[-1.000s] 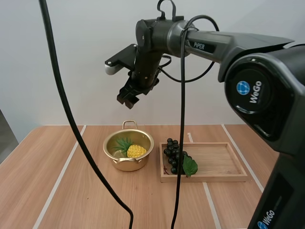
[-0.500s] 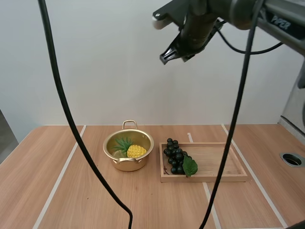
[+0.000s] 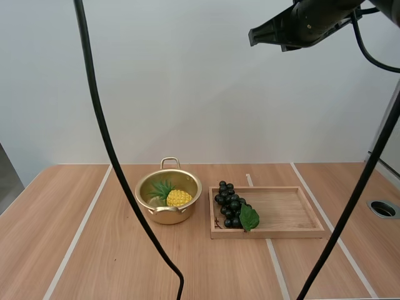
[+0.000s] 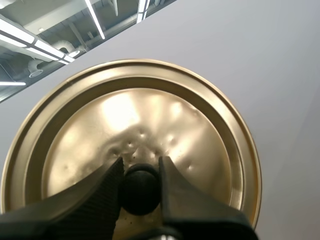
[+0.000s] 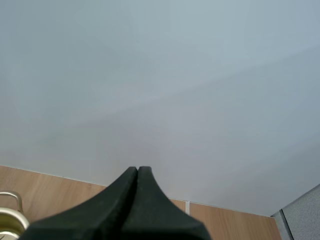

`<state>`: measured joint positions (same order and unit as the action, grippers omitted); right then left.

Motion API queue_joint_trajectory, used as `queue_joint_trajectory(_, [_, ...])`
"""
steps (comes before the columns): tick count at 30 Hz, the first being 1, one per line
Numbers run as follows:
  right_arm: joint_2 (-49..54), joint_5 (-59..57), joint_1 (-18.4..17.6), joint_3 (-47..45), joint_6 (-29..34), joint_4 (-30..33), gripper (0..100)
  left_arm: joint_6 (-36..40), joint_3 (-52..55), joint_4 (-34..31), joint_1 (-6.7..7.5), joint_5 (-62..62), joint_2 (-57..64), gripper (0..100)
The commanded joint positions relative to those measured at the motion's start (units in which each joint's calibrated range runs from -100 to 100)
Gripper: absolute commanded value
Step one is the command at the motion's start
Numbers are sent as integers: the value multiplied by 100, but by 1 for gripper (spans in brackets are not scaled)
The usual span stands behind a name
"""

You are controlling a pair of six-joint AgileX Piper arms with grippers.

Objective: Open the pot, put the pineapple inside, and close it

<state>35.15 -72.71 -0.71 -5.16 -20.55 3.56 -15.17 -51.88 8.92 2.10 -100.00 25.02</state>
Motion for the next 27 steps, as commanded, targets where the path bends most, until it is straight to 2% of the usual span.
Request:
queue_joint_trajectory(1, [387, 989, 110, -725, 59, -54, 0, 104, 33, 241, 18, 0, -82, 0])
queue_joint_trajectory(4, [669, 1949, 214, -1648, 59, -44, 0, 104, 52, 467, 11, 0, -148, 0])
queue_joint_trajectory(7, [816, 2749, 290, -2414, 80, -44, 0, 94, 381, 655, -59, 0, -162, 0])
queue_joint_trajectory(10, [877, 3294, 338, -3045, 80, -44, 0, 32, 924, 848, -138, 0, -151, 0])
queue_joint_trajectory(15, [877, 4094, 471, -3868, 253, -82, 0, -39, 2116, 977, -141, 0, -151, 0])
queue_joint_trajectory(19, [877, 4780, 536, -4310, 253, -96, 0, -102, 3123, 1109, -141, 0, -151, 0])
queue_joint_trajectory(27, [877, 5121, 536, -4536, 231, -96, 0, -239, 5251, 1357, -141, 1421, -151, 0])
